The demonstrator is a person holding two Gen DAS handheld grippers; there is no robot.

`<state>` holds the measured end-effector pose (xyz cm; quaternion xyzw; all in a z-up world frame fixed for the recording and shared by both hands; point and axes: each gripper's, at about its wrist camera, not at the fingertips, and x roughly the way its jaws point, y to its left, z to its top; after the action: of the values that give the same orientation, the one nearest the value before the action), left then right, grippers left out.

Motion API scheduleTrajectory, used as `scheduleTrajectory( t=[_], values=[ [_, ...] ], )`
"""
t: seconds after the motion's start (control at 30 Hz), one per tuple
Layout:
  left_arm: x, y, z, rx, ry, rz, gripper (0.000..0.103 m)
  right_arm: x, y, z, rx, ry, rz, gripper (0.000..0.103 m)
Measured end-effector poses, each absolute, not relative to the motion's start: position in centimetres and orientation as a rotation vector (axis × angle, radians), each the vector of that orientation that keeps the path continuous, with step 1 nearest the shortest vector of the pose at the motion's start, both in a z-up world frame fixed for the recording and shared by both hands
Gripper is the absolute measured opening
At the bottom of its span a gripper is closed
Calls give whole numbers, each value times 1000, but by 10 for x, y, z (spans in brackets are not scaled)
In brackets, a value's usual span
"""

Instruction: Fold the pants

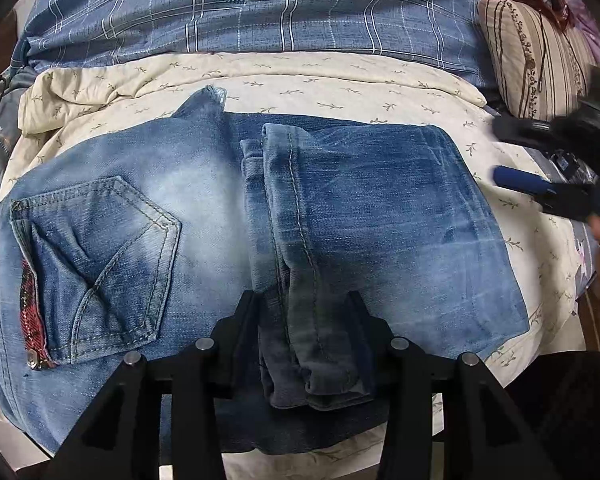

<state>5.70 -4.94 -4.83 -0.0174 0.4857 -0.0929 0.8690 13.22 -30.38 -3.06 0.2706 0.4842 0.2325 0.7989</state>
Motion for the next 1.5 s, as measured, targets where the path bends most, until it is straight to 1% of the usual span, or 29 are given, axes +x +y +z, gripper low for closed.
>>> scheduleTrajectory(
  t=[0.07, 0.1, 0.13, 0.17, 0.2, 0.23, 0.27, 0.33, 0.37, 0.43, 0.47, 0.53, 0.57, 0.6, 0.7, 0.77, 0.9, 0.93, 0.97, 1.0, 1.03, 1.07, 1.17, 1.23, 1.27, 1.33, 1.4, 1.47, 1.5],
  values=[
    [59, -48, -49, -50, 1022, -194, 47, 152, -292, -40, 530, 1097, 490, 66],
    [60, -48, -49, -52, 1022, -195, 47, 157, -287, -44, 499, 1115, 474, 62],
    [59, -48, -49, -52, 1021, -198, 47, 163, -283, -49, 473, 1137, 464, 53],
    [59, -49, -49, -52, 1019, -199, 47, 165, -281, -48, 464, 1127, 454, 27],
    [59, -48, -49, -54, 1016, -203, 47, 165, -279, -45, 445, 1124, 441, 20],
    [59, -47, -49, -56, 1013, -207, 47, 161, -272, -37, 391, 1102, 442, 17],
    [59, -46, -50, -56, 1011, -209, 47, 155, -265, -29, 345, 1074, 437, 16],
    [58, -46, -51, -52, 1004, -207, 47, 147, -257, -18, 270, 1024, 410, 16],
    [57, -47, -51, -45, 999, -204, 47, 151, -254, -25, 228, 1043, 385, 16],
    [56, -50, -52, -34, 995, -194, 48, 158, -258, -43, 208, 1081, 339, 23],
    [56, -49, -52, -33, 996, -193, 48, 157, -265, -45, 251, 1072, 348, 25],
    [56, -50, -52, -38, 996, -195, 48, 151, -280, -40, 341, 1072, 357, 43],
    [56, -50, -52, -41, 997, -196, 48, 145, -288, -33, 378, 1062, 364, 67],
    [56, -49, -52, -42, 997, -196, 48, 137, -296, -26, 394, 1039, 359, 74],
    [56, -50, -52, -44, 995, -193, 49, 110, -312, -12, 453, 1023, 390, 74],
    [57, -51, -52, -48, 993, -189, 50, 90, -309, -17, 520, 1069, 411, 74],
    [56, -50, -52, -52, 990, -189, 50, 58, -294, -39, 489, 1157, 455, 74],
    [56, -50, -52, -55, 992, -189, 50, 55, -288, -46, 484, 1178, 469, 72],
    [56, -50, -53, -60, 992, -189, 50, 52, -282, -52, 471, 1188, 465, 54],
    [56, -49, -53, -60, 993, -190, 50, 51, -276, -56, 441, 1201, 462, 31],
    [56, -49, -53, -58, 993, -193, 50, 49, -269, -54, 380, 1195, 439, 28],
    [56, -49, -52, -58, 993, -195, 50, 47, -263, -48, 331, 1166, 430, 22],
    [57, -46, -53, -75, 992, -199, 51, 35, -251, -26, 223, 1083, 392, 18],
    [57, -48, -53, -67, 990, -202, 55, 38, -242, -37, 122, 1100, 345, 18],
    [57, -49, -53, -59, 989, -203, 55, 41, -244, -50, 124, 1127, 316, 26],
    [56, -49, -50, -56, 991, -209, 56, 43, -251, -54, 179, 1117, 316, 32],
    [51, -39, -40, -129, 976, -229, 56, 41, -253, -41, 175, 1094, 296, 72],
    [37, -14, -21, -264, 911, -251, 56, 37, -258, -21, 159, 1027, 281, 72],
    [30, -3, -14, -317, 883, -260, 60, 36, -261, -12, 168, 994, 276, 72]
  ],
)
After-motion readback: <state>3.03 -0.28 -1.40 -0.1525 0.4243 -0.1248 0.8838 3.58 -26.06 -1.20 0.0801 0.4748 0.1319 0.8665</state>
